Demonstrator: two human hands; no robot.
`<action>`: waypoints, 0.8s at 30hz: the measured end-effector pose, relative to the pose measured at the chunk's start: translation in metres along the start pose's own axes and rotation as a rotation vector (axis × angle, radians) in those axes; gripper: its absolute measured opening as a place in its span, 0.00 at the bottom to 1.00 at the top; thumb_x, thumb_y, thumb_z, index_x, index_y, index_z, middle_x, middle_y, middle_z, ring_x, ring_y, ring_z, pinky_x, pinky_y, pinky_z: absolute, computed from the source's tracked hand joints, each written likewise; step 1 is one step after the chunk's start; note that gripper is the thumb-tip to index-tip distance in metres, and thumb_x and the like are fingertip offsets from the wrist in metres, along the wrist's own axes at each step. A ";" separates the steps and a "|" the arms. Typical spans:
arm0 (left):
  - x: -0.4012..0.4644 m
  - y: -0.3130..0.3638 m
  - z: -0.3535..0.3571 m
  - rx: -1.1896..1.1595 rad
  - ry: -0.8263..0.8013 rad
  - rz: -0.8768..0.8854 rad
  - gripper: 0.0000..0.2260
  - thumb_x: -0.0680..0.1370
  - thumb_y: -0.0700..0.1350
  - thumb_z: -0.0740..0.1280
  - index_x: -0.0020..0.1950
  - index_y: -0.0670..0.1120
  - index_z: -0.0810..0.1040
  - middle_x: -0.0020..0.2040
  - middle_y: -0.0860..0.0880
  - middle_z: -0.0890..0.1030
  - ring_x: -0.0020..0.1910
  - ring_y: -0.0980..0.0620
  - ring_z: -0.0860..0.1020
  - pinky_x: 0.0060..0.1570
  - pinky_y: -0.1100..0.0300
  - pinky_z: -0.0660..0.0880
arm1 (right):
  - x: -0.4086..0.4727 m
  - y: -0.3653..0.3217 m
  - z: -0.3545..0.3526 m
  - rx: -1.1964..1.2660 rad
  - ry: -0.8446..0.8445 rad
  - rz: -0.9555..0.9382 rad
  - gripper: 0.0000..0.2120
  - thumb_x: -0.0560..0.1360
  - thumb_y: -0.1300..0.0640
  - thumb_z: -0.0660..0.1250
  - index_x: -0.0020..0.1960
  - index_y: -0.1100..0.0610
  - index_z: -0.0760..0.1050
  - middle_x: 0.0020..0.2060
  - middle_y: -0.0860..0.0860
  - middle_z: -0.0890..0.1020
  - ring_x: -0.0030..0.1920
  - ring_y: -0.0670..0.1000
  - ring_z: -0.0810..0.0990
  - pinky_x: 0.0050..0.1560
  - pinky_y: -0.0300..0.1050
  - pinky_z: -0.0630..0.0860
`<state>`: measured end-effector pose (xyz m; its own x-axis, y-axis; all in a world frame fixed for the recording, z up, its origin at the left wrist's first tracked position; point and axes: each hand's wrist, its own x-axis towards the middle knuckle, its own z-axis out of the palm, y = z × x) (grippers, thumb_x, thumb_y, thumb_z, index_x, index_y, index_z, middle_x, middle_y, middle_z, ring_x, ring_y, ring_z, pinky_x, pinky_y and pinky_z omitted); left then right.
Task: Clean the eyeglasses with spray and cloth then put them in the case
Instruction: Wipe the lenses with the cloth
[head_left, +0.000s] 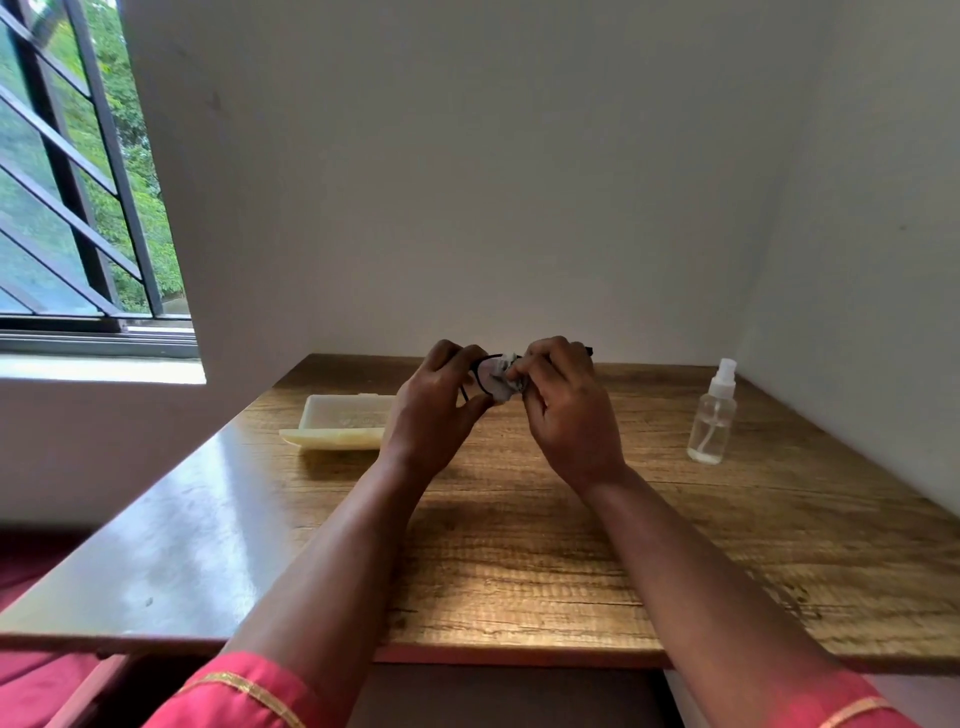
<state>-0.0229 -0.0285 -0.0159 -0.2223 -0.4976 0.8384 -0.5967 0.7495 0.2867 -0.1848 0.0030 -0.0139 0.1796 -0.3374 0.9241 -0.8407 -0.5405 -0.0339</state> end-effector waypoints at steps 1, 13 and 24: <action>0.000 0.000 0.000 -0.003 0.003 0.001 0.17 0.71 0.47 0.75 0.58 0.46 0.78 0.50 0.50 0.76 0.42 0.52 0.78 0.39 0.51 0.79 | 0.000 0.002 0.000 -0.009 0.002 0.012 0.05 0.73 0.67 0.67 0.49 0.63 0.78 0.49 0.56 0.76 0.49 0.52 0.74 0.46 0.42 0.73; -0.001 -0.001 0.000 -0.004 -0.015 0.004 0.18 0.71 0.46 0.75 0.59 0.45 0.78 0.52 0.49 0.76 0.43 0.50 0.80 0.42 0.50 0.80 | -0.003 -0.005 0.000 -0.018 -0.102 -0.031 0.09 0.77 0.60 0.68 0.56 0.60 0.75 0.48 0.54 0.80 0.50 0.48 0.74 0.44 0.37 0.70; -0.001 0.001 -0.001 -0.009 -0.010 -0.007 0.18 0.71 0.45 0.76 0.58 0.45 0.78 0.51 0.50 0.76 0.43 0.52 0.79 0.41 0.51 0.79 | 0.000 -0.006 0.001 -0.092 -0.124 -0.108 0.15 0.75 0.68 0.65 0.60 0.61 0.79 0.56 0.56 0.80 0.56 0.54 0.77 0.52 0.44 0.77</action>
<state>-0.0229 -0.0269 -0.0156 -0.2264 -0.5072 0.8316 -0.5912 0.7500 0.2965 -0.1796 0.0054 -0.0141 0.3286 -0.3767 0.8661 -0.8550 -0.5082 0.1034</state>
